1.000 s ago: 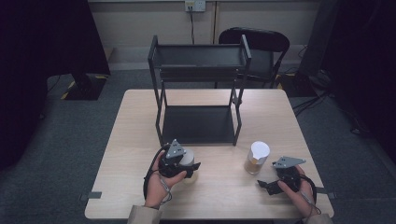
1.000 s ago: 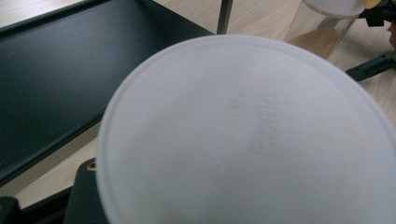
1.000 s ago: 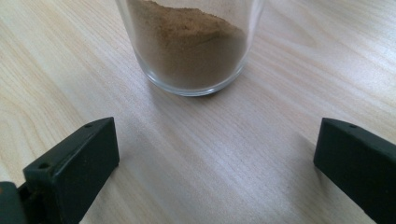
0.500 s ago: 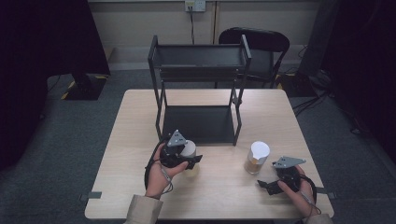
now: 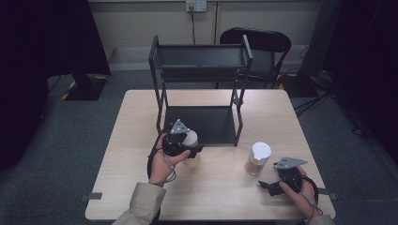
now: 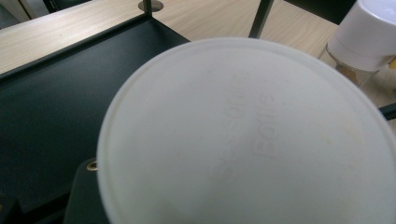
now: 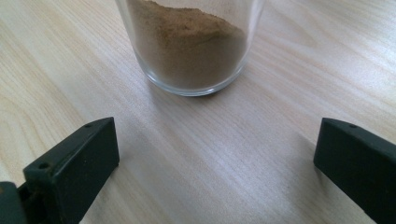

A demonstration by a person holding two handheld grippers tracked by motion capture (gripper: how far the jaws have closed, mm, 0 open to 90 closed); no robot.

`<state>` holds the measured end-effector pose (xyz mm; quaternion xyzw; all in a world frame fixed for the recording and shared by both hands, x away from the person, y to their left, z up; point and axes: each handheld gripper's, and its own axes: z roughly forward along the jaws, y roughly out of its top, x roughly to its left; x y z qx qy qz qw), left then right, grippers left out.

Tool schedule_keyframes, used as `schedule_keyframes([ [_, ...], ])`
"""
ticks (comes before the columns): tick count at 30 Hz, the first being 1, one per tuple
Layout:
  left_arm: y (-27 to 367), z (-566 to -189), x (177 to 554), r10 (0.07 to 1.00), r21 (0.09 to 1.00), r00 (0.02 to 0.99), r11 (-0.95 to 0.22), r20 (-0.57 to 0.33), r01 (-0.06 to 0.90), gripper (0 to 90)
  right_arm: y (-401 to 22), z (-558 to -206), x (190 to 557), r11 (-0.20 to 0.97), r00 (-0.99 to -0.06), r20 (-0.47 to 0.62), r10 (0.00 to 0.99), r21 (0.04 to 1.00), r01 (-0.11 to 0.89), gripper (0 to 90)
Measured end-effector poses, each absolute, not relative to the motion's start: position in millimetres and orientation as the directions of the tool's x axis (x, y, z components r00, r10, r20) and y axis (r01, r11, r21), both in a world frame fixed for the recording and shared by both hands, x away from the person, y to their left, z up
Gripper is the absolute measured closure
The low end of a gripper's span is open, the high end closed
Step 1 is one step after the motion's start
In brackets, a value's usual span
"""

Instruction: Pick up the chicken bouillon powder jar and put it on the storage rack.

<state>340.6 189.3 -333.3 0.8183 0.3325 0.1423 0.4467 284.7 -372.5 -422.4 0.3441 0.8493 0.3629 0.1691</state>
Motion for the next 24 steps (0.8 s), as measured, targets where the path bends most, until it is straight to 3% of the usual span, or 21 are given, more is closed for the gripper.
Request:
schedule_keyframes([
  [24, 178, -304, 368, 0.688, 0.829, 0.724, -0.376, -0.05, 0.414, 35.5, -372, -422, 285, 0.499, -0.706, -0.037, 0.707, 0.733, 0.462, 0.0],
])
